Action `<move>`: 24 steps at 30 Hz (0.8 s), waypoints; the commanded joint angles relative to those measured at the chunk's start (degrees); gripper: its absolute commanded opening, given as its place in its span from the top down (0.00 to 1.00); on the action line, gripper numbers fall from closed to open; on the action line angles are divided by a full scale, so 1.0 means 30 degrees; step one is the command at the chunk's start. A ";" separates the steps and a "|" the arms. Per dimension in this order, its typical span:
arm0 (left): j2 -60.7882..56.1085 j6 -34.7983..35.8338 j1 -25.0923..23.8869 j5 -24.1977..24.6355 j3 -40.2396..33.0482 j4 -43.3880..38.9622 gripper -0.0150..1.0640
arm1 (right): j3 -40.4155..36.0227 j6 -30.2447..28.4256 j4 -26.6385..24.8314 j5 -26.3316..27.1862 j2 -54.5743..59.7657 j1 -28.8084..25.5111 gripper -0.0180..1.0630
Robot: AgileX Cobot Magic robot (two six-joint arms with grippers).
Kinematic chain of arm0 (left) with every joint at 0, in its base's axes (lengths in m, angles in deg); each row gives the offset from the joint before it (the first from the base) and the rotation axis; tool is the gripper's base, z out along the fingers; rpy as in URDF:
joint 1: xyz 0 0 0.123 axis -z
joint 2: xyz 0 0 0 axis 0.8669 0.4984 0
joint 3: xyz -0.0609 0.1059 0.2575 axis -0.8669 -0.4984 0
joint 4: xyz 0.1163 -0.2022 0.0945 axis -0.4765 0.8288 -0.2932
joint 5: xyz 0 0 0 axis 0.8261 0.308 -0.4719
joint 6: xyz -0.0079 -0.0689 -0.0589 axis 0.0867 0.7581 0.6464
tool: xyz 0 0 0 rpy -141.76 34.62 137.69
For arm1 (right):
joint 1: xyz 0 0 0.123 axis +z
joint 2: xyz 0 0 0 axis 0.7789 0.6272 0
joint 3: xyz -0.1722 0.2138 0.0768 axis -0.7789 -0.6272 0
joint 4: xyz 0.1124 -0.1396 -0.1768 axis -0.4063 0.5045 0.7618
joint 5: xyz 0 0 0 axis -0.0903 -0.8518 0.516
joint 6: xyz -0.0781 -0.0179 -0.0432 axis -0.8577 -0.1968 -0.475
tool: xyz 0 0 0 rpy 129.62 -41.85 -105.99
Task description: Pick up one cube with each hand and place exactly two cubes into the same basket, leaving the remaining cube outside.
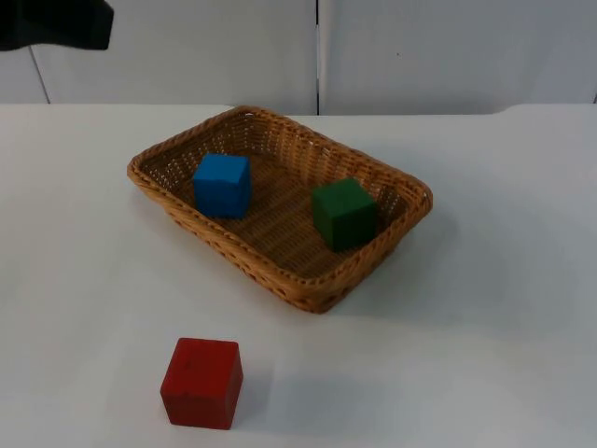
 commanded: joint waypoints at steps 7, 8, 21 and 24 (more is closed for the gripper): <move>-0.2316 0.0011 0.0059 0.0846 -0.0219 0.0280 0.01 | -0.1721 -0.0074 -0.0051 -0.0096 -0.2785 0.0117 0.35; -0.2316 0.0011 0.0059 0.0846 -0.0219 0.0280 0.01 | -0.1721 -0.0074 -0.0051 -0.0096 -0.2785 0.0117 0.35; -0.6172 -0.0065 0.0059 0.2883 -0.1415 -0.0461 0.01 | -0.5332 -0.0074 -0.0013 -0.0271 -0.7758 0.0117 0.35; -0.7007 -0.0065 0.0059 0.3008 -0.2003 -0.0693 0.01 | -0.5805 -0.0074 -0.0013 -0.0271 -0.8696 0.0117 0.35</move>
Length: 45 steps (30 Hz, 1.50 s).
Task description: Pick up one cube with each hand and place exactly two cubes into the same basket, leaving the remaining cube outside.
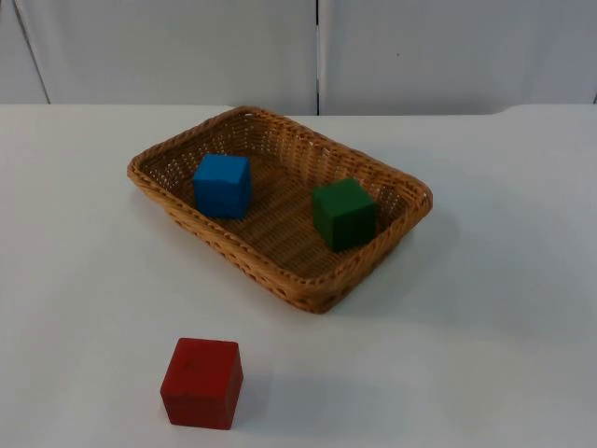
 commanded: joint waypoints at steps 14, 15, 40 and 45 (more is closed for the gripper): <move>-0.5046 0.1209 0.0059 0.3580 -0.1837 -0.1629 0.01 | -0.1129 -0.0074 0.0116 -0.2221 -0.4387 0.0117 0.35; -0.5425 0.1209 0.0059 0.3830 -0.1837 -0.1708 0.01 | -0.1129 -0.0074 0.0116 -0.2457 -0.4609 0.0117 0.35; -1.2089 0.5933 0.0059 0.7604 -0.3478 -0.6368 0.01 | -0.1693 -0.0074 0.0164 -0.6806 -1.0889 0.0117 0.35; -1.2343 0.7365 0.0059 0.7596 -0.3704 -0.7730 0.01 | -0.1693 0.1144 0.1299 -0.7889 -1.2167 0.0117 0.35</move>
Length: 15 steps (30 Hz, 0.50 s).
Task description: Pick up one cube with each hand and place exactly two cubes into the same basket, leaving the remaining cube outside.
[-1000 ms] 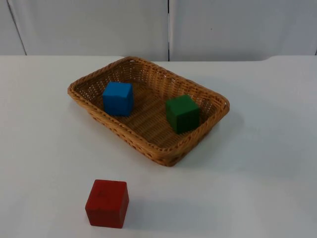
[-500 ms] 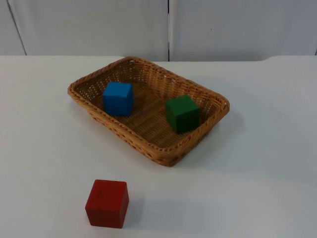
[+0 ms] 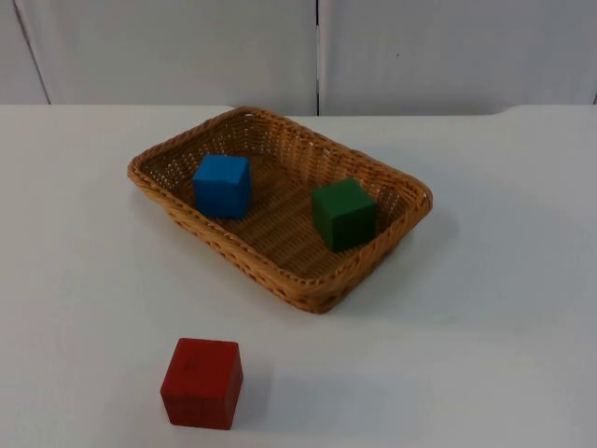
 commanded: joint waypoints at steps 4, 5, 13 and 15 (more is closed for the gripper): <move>-0.0074 0.0666 0.0059 -0.0188 -0.0284 -0.0351 0.01 | -0.0035 0.1043 0.0972 -0.1470 -0.1258 0.0117 0.35; -0.0074 0.0666 0.0059 -0.0188 -0.0284 -0.0351 0.01 | -0.0035 0.1043 0.0972 -0.1776 -0.1568 0.0117 0.35; -0.0074 0.0164 0.0059 -0.0188 -0.0284 0.0085 0.01 | -0.0035 0.1847 0.1939 -0.4107 -0.2345 0.0117 0.35; -0.0074 0.0043 0.0059 -0.0188 -0.0284 0.0147 0.01 | -0.0210 0.1980 0.2197 -0.4200 -0.2345 0.0117 0.35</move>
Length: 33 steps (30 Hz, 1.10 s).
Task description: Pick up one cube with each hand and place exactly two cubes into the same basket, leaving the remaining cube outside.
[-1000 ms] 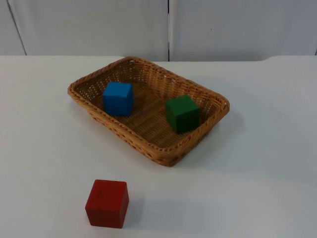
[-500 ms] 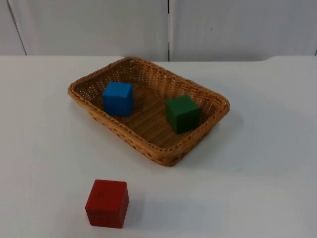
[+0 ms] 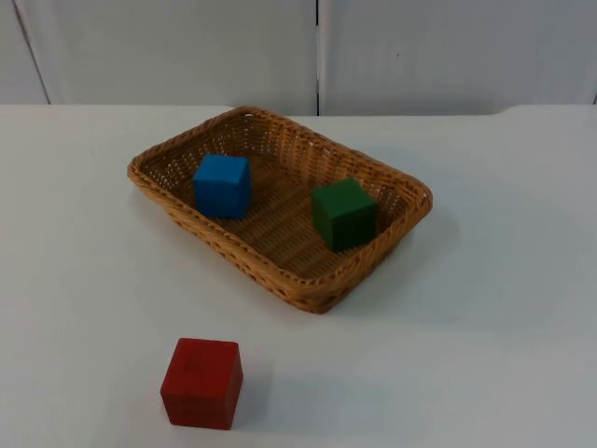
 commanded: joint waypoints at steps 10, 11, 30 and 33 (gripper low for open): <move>-0.0074 -0.0982 0.0059 -0.0188 -0.0110 0.1007 0.01 | -0.1682 0.0390 0.0436 -0.0011 -0.0053 0.0117 0.35; -0.0074 -0.1051 0.0059 -0.0188 -0.0110 0.0993 0.01 | -0.1682 0.0390 0.0436 -0.0011 -0.0053 0.0117 0.35; -0.0074 -0.1064 0.0059 -0.0150 -0.0110 0.1122 0.01 | -0.1682 0.0317 0.0436 -0.0011 -0.0053 0.0117 0.35; -0.0074 -0.0548 0.0059 -0.0150 -0.0110 0.0830 0.01 | -0.1682 0.0317 0.0436 -0.0011 -0.0053 0.0117 0.35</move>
